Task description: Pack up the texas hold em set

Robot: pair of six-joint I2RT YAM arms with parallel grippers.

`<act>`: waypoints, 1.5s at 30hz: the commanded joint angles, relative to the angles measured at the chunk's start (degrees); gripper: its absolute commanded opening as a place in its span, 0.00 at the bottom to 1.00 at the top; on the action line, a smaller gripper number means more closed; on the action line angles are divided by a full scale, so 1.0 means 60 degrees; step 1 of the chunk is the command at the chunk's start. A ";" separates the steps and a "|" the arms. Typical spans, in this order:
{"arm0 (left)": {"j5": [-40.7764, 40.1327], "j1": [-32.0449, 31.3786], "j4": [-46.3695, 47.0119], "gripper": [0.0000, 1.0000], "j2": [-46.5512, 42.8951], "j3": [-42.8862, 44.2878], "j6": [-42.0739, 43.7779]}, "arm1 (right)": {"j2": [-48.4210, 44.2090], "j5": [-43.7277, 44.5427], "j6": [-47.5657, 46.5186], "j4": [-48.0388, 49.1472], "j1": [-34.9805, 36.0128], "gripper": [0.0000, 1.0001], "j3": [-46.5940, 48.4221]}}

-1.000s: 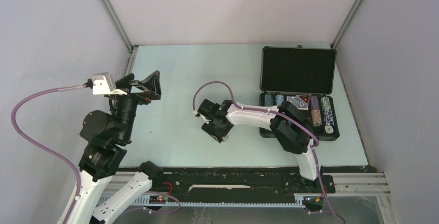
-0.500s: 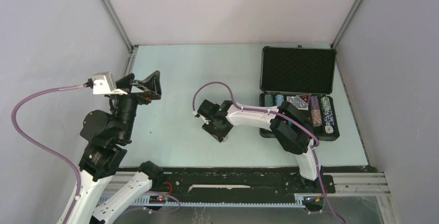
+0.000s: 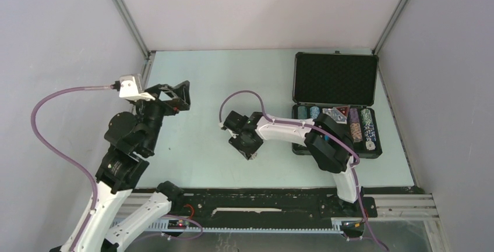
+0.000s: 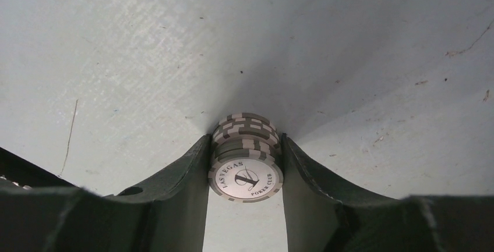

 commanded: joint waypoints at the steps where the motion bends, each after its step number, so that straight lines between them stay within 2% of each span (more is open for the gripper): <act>1: 0.0238 -0.0035 -0.0464 1.00 -0.0307 0.0020 -0.1028 | -0.0395 -0.0077 0.0851 -0.0625 -0.0206 0.14 0.0027; 7: 0.0774 -0.0036 -0.0708 1.00 -0.1067 -0.0787 -0.2229 | -0.0307 0.0284 0.1695 -0.1537 -0.0260 0.00 0.0791; 11: 0.0992 -0.0024 -0.1033 1.00 -0.1234 -0.1405 -0.2534 | -0.0338 0.0329 0.1771 -0.1842 -0.0312 0.00 0.1128; 15: 0.0382 0.0093 -0.2088 1.00 -0.1144 -0.1676 -0.2515 | -0.0497 0.0188 0.1664 -0.1828 -0.0421 0.00 0.1079; 20: 0.0660 0.1042 -0.2583 1.00 -0.1628 -0.2272 -0.2603 | -0.0808 0.0188 0.1558 -0.1924 -0.0541 0.00 0.0976; 23: 0.2000 0.2133 -0.2629 1.00 -0.1548 -0.2619 -0.2854 | -0.1177 0.0128 0.1341 -0.1877 -0.0604 0.00 0.0728; 28: 0.5578 0.4628 -0.1785 1.00 -0.0911 -0.3678 -0.3622 | -0.1936 0.0012 0.0948 -0.1846 -0.0870 0.00 0.0117; 31: 0.7717 0.5910 -0.0586 1.00 -0.0170 -0.4439 -0.4342 | -0.2447 -0.0097 0.0657 -0.1945 -0.1065 0.00 -0.0220; 33: 0.9291 0.6452 0.1071 1.00 0.0699 -0.5072 -0.5232 | -0.2810 -0.0109 0.0410 -0.2050 -0.1066 0.00 -0.0358; 36: 1.1109 0.6430 0.3293 1.00 0.2582 -0.5506 -0.6206 | -0.3341 -0.0103 0.0003 -0.2270 -0.0933 0.00 -0.0393; 38: 1.1749 0.6116 0.4282 1.00 0.3722 -0.5470 -0.6660 | -0.3601 -0.0103 -0.0248 -0.2404 -0.0821 0.00 -0.0341; 45: 1.2932 0.4114 0.6186 0.98 0.6501 -0.4927 -0.7313 | -0.3783 -0.0604 -0.0522 -0.2923 -0.0710 0.00 0.0387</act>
